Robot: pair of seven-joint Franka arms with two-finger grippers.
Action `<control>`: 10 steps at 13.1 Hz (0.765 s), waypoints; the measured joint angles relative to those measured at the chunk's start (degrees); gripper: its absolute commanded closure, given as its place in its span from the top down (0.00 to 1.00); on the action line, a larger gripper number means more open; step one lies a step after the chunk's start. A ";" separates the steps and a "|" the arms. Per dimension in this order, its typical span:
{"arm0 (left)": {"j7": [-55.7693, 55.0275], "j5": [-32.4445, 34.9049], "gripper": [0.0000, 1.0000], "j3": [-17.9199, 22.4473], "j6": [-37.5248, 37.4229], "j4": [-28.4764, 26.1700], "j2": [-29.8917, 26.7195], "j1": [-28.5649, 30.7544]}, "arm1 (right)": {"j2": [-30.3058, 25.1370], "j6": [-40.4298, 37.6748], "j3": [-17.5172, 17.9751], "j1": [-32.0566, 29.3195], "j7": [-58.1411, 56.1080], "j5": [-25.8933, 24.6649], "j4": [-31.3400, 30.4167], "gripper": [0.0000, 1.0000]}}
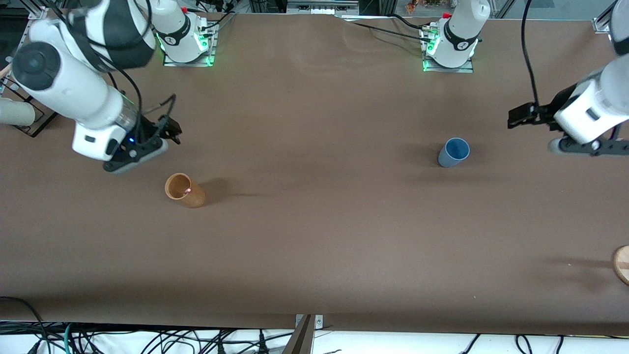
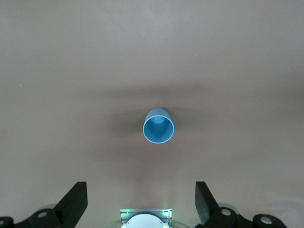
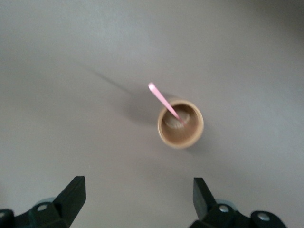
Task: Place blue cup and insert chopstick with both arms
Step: 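Move the right gripper to the wooden cup while the left gripper reaches the blue cup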
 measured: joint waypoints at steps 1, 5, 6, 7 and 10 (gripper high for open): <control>-0.05 0.00 1.00 -0.41 0.96 -0.88 1.81 0.00 | 1.73 2.26 0.00 0.42 -1.24 -0.11 0.00 0.99; -0.86 0.00 1.00 -2.77 16.43 -14.08 1.83 -0.11 | 7.15 9.44 -0.17 0.64 -9.81 -0.24 -0.02 0.99; -1.04 0.00 1.00 -3.21 20.39 -18.68 0.36 -0.12 | 8.19 10.63 -0.24 0.62 -11.31 -0.26 -0.02 0.99; -1.23 0.00 1.00 -3.44 23.73 -23.14 -1.36 -0.15 | 9.20 11.68 -0.34 0.58 -12.63 -0.29 -0.02 0.98; -3.30 0.00 1.00 -3.77 32.50 -34.26 -5.99 -0.69 | 11.52 13.98 -0.81 0.43 -15.71 -0.31 -0.03 0.95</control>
